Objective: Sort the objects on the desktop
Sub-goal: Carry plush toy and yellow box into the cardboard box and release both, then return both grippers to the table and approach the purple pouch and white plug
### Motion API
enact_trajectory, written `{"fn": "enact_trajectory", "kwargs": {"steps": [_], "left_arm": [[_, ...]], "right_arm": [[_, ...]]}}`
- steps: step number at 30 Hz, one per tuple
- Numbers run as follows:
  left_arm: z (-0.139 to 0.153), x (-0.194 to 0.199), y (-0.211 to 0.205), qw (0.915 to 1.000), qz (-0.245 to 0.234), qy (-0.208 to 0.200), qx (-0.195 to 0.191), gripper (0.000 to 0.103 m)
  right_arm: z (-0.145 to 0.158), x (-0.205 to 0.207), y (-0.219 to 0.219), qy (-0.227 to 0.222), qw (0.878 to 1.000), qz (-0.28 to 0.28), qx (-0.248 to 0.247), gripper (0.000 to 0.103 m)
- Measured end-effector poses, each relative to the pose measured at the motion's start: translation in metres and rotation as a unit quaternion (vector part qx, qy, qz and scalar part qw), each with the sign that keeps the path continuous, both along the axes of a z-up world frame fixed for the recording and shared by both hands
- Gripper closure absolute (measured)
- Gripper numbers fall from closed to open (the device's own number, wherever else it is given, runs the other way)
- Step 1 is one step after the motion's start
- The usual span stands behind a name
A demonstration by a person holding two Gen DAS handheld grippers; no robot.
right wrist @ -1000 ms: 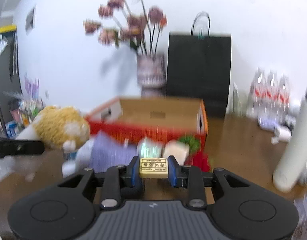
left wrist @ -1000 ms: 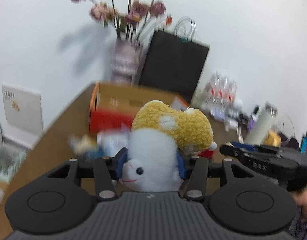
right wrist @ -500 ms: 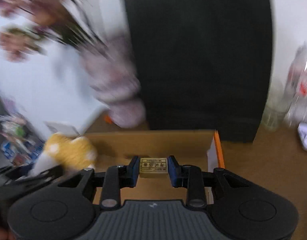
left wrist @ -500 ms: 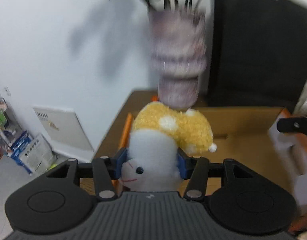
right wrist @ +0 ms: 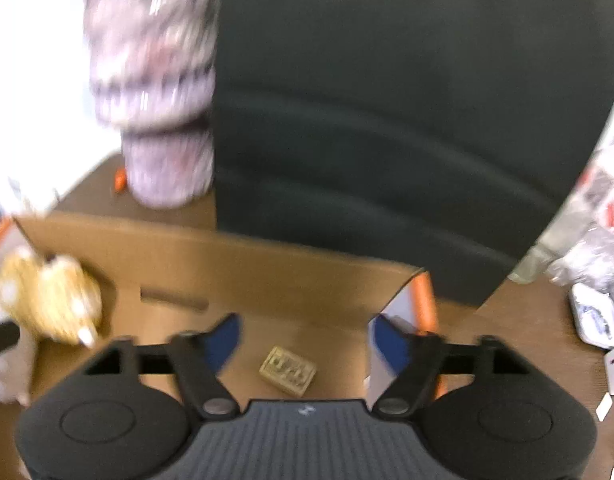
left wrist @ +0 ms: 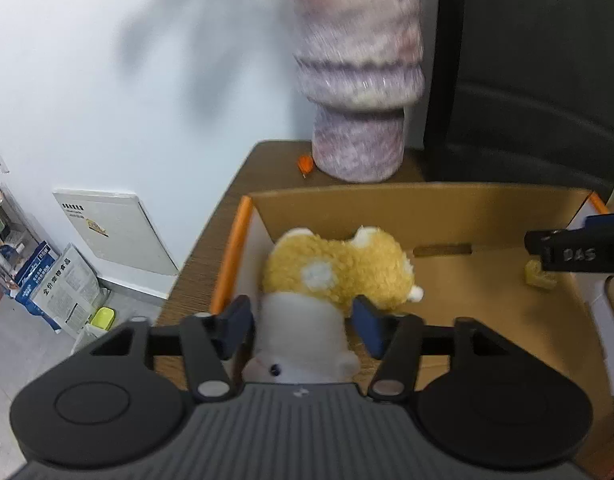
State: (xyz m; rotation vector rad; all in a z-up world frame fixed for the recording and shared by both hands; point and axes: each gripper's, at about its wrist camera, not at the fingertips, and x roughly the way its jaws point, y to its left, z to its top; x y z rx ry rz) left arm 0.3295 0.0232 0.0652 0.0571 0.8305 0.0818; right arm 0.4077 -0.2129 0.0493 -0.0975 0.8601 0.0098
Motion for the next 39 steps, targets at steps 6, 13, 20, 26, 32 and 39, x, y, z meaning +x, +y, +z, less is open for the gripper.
{"fn": "enact_trajectory", "kwargs": {"steps": [6,13,20,26,32,39], "left_arm": [[0.036,-0.038,0.007,1.0,0.001,-0.006,-0.006,0.015],[0.059,-0.103,0.002,0.9999,-0.013,-0.006,-0.006,0.002],[0.061,-0.198,-0.006,0.9956,-0.03,-0.089,-0.008,0.0],[0.03,-0.279,-0.002,0.9924,-0.019,-0.12,-0.019,0.0],[-0.011,-0.333,-0.007,0.9885,-0.013,-0.147,-0.034,0.0],[-0.035,-0.363,-0.015,0.9886,-0.011,-0.148,0.028,0.0]], "right_arm": [[0.049,-0.049,-0.013,-0.033,0.998,-0.008,0.053,0.014],[0.071,-0.13,-0.016,-0.054,0.997,-0.004,0.062,0.006],[0.072,-0.24,0.002,-0.136,0.988,0.018,0.078,0.001],[0.043,-0.333,0.006,-0.169,0.983,0.01,0.074,0.0],[0.004,-0.402,0.009,-0.159,0.985,0.031,0.067,0.0],[-0.01,-0.436,-0.005,-0.16,0.977,0.059,0.126,0.0]]}}
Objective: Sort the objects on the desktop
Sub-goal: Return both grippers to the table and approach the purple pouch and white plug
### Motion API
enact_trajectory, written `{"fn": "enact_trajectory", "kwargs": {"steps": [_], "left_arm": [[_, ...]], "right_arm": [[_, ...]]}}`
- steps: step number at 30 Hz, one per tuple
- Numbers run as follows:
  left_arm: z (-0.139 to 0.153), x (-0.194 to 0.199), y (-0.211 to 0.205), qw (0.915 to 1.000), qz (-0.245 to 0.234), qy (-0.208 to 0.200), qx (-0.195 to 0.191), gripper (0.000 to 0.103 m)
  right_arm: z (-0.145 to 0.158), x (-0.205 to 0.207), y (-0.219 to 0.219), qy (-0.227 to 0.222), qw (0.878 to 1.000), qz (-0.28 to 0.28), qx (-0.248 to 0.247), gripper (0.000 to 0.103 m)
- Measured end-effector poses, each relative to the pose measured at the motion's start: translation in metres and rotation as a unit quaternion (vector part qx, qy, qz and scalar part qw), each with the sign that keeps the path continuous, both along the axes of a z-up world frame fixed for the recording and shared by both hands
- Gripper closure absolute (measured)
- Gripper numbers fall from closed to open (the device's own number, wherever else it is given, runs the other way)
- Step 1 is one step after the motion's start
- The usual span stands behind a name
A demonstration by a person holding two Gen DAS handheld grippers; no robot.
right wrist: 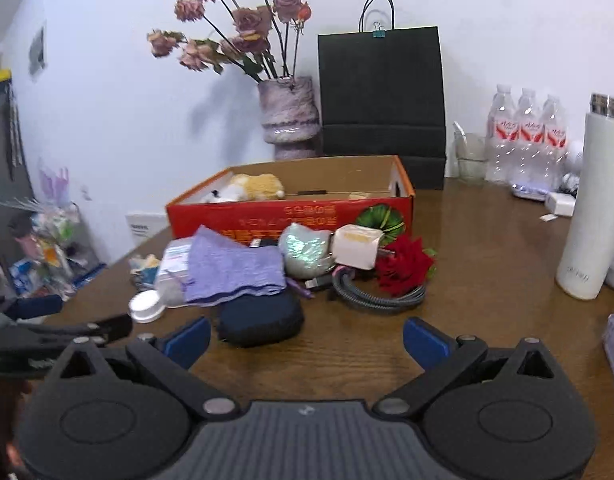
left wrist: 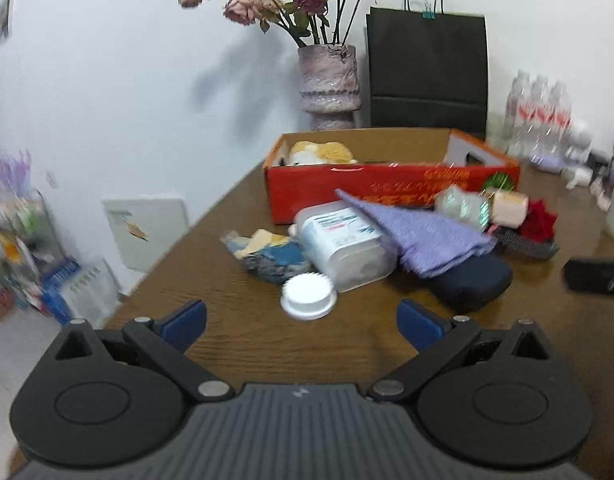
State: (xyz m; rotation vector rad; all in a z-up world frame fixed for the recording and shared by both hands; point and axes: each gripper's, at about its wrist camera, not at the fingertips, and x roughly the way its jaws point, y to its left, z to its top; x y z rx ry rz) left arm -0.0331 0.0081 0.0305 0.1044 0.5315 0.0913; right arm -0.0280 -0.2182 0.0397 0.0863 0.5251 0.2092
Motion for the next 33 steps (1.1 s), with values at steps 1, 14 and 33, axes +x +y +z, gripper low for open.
{"fn": "enact_trajectory", "kwargs": {"steps": [1,14,33], "left_arm": [[-0.002,-0.002,-0.002,0.9999,0.007,-0.001,0.014,0.0],[-0.011,0.004,-0.007,0.9979,0.051,0.037,-0.014,0.0],[-0.003,0.009,-0.011,0.9982,-0.044,0.026,-0.032,0.0]], "right_arm": [[-0.001,-0.002,-0.001,-0.003,1.0,0.005,0.0,0.0],[-0.021,0.002,-0.022,0.017,0.999,0.031,0.018,0.0],[-0.017,0.005,-0.03,-0.011,1.0,0.009,0.018,0.0]]}}
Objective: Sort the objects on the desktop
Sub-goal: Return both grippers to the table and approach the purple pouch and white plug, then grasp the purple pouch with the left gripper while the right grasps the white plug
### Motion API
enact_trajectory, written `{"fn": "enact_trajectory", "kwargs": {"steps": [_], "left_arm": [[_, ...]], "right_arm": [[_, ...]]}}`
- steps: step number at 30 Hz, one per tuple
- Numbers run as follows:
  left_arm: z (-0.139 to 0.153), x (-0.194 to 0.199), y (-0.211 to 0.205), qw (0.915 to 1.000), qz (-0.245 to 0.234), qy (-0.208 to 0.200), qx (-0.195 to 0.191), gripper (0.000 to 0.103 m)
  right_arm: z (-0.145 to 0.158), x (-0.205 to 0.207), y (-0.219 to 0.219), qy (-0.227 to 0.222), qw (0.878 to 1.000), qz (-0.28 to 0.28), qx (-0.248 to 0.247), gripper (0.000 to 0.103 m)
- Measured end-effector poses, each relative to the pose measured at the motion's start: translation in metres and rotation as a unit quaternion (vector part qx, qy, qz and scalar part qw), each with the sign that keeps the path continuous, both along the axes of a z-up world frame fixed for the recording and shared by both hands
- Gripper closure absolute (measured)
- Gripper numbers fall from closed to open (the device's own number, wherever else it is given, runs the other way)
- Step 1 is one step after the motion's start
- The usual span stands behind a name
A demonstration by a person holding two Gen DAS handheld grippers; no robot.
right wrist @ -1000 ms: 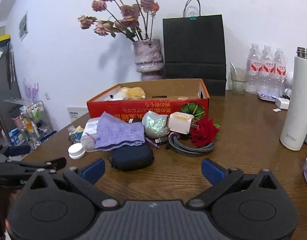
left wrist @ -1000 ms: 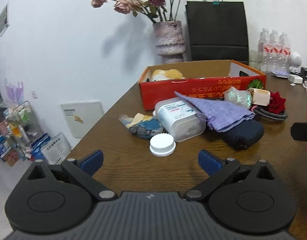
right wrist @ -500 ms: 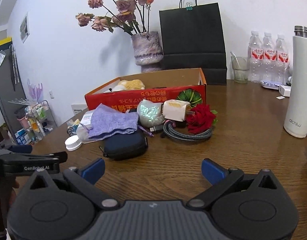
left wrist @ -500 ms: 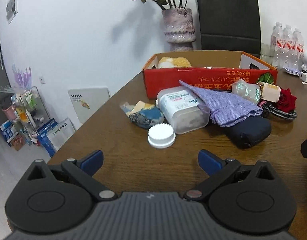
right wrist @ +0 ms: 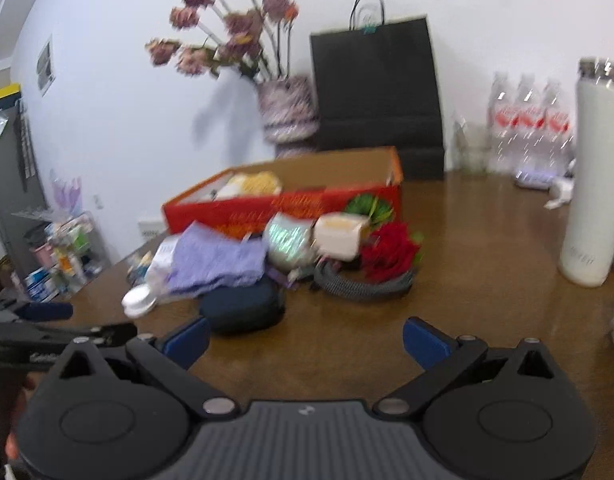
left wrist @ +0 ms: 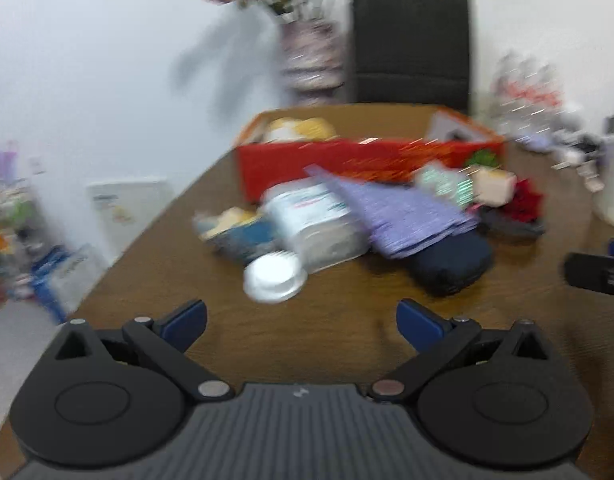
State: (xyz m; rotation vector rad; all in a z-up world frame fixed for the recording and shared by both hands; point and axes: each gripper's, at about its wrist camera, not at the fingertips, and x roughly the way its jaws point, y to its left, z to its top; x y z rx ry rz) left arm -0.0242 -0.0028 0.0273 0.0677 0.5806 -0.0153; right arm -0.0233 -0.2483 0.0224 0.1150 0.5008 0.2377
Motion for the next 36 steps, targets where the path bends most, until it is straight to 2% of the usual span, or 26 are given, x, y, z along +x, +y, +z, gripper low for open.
{"fn": "enact_trajectory", "kwargs": {"steps": [3,5,7,9,11,13,15,16,18,19,20,21,24,26,27,30,32,35,36], "left_arm": [[0.008,0.013,0.0,0.9995,-0.025,-0.012,-0.017,0.001],[0.013,0.026,0.003,0.9979,-0.037,-0.005,-0.053,0.003],[0.019,0.038,0.005,0.9931,-0.072,-0.014,-0.091,0.003],[0.024,0.054,0.001,0.9922,-0.085,-0.017,-0.09,0.003],[0.026,0.078,-0.003,0.9939,-0.074,-0.008,-0.081,0.003],[0.023,0.104,0.0,0.9941,-0.057,0.015,-0.091,0.008],[0.019,0.123,0.004,0.9917,-0.05,0.034,-0.114,0.026],[0.018,0.127,0.005,0.9916,-0.047,0.031,-0.116,0.028],[0.017,0.131,0.005,0.9928,-0.045,0.029,-0.108,0.051],[0.017,0.132,0.003,0.9935,-0.047,0.026,-0.101,0.061],[0.016,0.132,0.001,0.9944,-0.045,0.023,-0.093,0.08],[0.016,0.131,-0.001,0.9951,-0.044,0.023,-0.085,0.101],[0.014,0.13,0.001,0.9929,-0.056,0.031,-0.1,0.101],[0.018,0.122,0.004,0.9921,-0.062,0.013,-0.108,0.101],[0.023,0.117,0.007,0.9898,-0.069,0.004,-0.125,0.101],[0.049,0.098,0.019,0.9797,-0.091,-0.022,-0.177,0.101],[0.073,0.077,0.025,0.9731,-0.107,-0.054,-0.197,0.101],[0.102,0.039,0.037,0.9565,-0.147,-0.092,-0.235,0.101],[0.107,0.025,0.04,0.9511,-0.158,-0.099,-0.246,0.101]], "right_arm": [[0.004,0.013,0.002,0.02,1.0,0.005,-0.011,0.0],[0.004,0.026,0.006,0.034,0.999,-0.008,-0.03,0.0],[0.006,0.041,0.012,0.045,0.997,-0.028,-0.063,0.0],[0.01,0.052,0.016,0.039,0.995,-0.038,-0.079,0.0],[0.017,0.067,0.018,0.032,0.996,-0.032,-0.072,0.002],[0.023,0.083,0.019,0.029,0.998,-0.022,-0.058,0.007],[0.026,0.103,0.02,0.029,0.998,-0.023,-0.056,0.012],[0.026,0.113,0.022,0.031,0.997,-0.027,-0.06,0.016],[0.023,0.13,0.027,0.037,0.996,-0.031,-0.069,0.027],[0.02,0.139,0.028,0.045,0.996,-0.032,-0.071,0.04],[0.017,0.146,0.029,0.053,0.995,-0.035,-0.073,0.051],[0.013,0.153,0.03,0.063,0.995,-0.039,-0.073,0.051],[0.004,0.161,0.028,0.069,0.994,-0.056,-0.068,0.054],[0.003,0.16,0.025,0.067,0.994,-0.059,-0.058,0.055],[0.004,0.159,0.025,0.067,0.994,-0.059,-0.06,0.056],[0.019,0.142,0.024,0.046,0.995,-0.068,-0.049,0.057],[0.04,0.121,0.016,0.016,0.997,-0.072,-0.015,0.057],[0.068,0.079,-0.001,-0.041,0.997,-0.048,0.041,0.057],[0.072,0.066,-0.002,-0.051,0.997,-0.036,0.036,0.057]]}}
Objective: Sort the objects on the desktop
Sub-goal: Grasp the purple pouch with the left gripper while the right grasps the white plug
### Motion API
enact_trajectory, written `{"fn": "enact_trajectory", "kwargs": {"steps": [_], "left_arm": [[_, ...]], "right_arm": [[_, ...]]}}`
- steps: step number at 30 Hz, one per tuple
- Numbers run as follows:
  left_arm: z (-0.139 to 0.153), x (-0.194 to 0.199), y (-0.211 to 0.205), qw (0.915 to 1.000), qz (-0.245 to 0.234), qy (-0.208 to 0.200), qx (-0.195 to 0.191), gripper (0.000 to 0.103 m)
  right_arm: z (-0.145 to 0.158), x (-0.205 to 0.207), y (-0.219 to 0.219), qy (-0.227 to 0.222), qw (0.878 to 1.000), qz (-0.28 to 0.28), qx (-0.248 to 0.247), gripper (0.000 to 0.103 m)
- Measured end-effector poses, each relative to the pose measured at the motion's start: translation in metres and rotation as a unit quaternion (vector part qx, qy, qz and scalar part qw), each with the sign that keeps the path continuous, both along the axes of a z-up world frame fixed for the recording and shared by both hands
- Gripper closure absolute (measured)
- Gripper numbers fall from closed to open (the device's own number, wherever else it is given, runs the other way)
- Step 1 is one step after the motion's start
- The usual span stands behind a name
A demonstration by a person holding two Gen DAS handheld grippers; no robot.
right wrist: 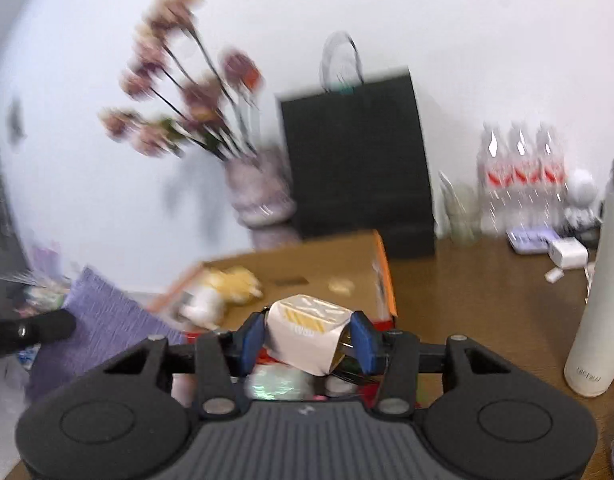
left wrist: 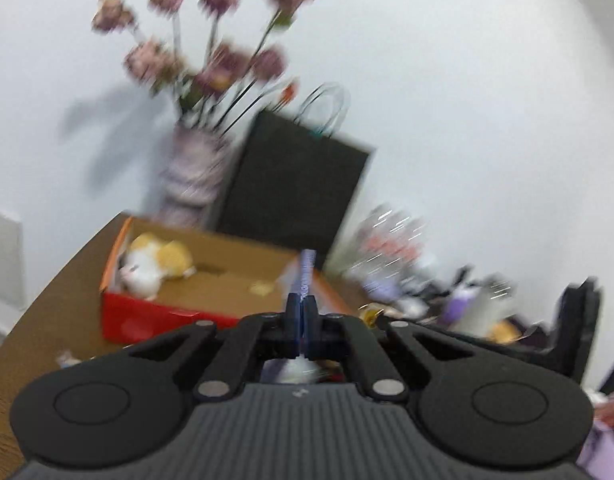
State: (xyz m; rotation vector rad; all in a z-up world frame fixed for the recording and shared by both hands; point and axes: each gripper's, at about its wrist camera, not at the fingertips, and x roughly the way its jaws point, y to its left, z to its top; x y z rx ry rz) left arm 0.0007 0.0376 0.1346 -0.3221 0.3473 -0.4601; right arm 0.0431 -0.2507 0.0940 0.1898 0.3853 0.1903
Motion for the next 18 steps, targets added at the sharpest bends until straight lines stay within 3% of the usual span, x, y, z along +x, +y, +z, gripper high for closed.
{"fn": "enact_trajectory", "kwargs": {"steps": [2,4,7,10,16,17,18], "left_arm": [[-0.001,-0.019,0.003,0.9997,-0.014,0.016,-0.008,0.101],[-0.015,-0.03,0.004,0.9979,-0.018,0.06,-0.017,0.101],[-0.041,-0.05,0.001,0.9943,-0.018,0.104,-0.016,0.101],[-0.064,-0.068,-0.013,0.991,-0.004,0.126,0.045,0.101],[-0.111,-0.079,-0.015,0.9734,0.061,0.2,0.093,0.098],[-0.112,-0.082,-0.016,0.9722,0.065,0.199,0.104,0.094],[-0.11,-0.086,-0.018,0.9722,0.066,0.195,0.111,0.077]], "right_arm": [[-0.003,-0.024,0.007,0.001,0.999,0.02,-0.049,0.057],[-0.019,-0.043,0.018,0.027,0.995,0.035,-0.091,0.057],[-0.043,-0.065,0.024,0.054,0.992,0.041,-0.109,0.057],[-0.064,-0.085,0.029,0.073,0.987,0.047,-0.138,0.057],[-0.081,-0.117,0.04,0.082,0.98,0.064,-0.168,0.06],[-0.082,-0.12,0.042,0.08,0.979,0.063,-0.175,0.061],[-0.082,-0.123,0.042,0.078,0.978,0.062,-0.181,0.061]]}}
